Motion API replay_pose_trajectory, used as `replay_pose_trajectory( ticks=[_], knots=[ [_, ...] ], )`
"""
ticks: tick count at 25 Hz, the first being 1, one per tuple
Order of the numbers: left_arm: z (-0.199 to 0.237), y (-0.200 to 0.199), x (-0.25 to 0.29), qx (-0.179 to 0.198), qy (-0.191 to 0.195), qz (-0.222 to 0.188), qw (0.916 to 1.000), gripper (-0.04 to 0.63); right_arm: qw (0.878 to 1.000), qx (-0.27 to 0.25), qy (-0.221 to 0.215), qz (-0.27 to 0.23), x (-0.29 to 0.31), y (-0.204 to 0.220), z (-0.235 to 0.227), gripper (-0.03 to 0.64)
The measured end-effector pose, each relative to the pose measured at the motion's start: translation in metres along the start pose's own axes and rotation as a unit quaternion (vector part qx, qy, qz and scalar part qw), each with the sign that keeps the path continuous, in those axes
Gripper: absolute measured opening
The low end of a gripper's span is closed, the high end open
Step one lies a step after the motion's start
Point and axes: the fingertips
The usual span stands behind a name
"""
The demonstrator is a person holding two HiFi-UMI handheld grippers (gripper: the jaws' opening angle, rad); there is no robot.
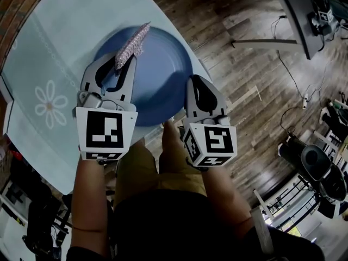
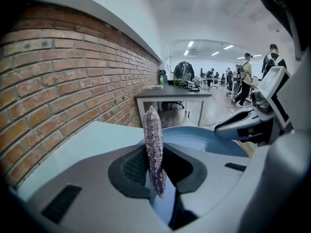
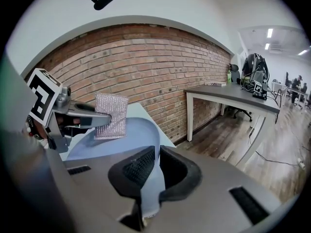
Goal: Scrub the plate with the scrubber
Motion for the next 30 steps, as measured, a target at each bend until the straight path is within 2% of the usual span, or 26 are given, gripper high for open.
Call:
replay_pose_trajectory(
  ticks=[4, 8, 11, 15, 23, 30],
  knots=[
    [0.014, 0.02, -0.023, -0.001, -0.015, 0.016, 0.9998, 0.077, 1.0, -0.002, -0.002, 0.001, 0.0, 0.002, 0.003, 0.046],
    [0.01, 0.04, -0.05, -0.005, -0.018, 0.037, 0.9991, 0.077, 1.0, -0.003, 0.0, 0.0, -0.001, 0.002, 0.003, 0.046],
    [-0.002, 0.044, -0.062, -0.002, -0.012, 0.026, 0.9996, 0.077, 1.0, -0.005, -0.002, 0.0, 0.0, 0.001, 0.002, 0.046],
    [-0.026, 0.051, -0.072, 0.002, 0.006, 0.029, 0.9996, 0.077, 1.0, -0.01, -0.004, 0.003, -0.001, 0.0, 0.0, 0.046],
    [-0.071, 0.063, -0.074, -0.018, 0.054, 0.048, 0.9973, 0.077, 1.0, -0.012, -0.009, 0.004, -0.002, 0.0, 0.002, 0.046],
    [-0.106, 0.065, -0.054, -0.063, 0.098, 0.054, 0.9917, 0.077, 1.0, -0.01, -0.012, 0.002, -0.002, 0.0, 0.002, 0.046]
  ],
)
Point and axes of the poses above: the fingertips, and each gripper's own axes: x forward along the fingers, z to its left, y out of its underside, and after that the axes turned 7 degrees about -x, right-handed
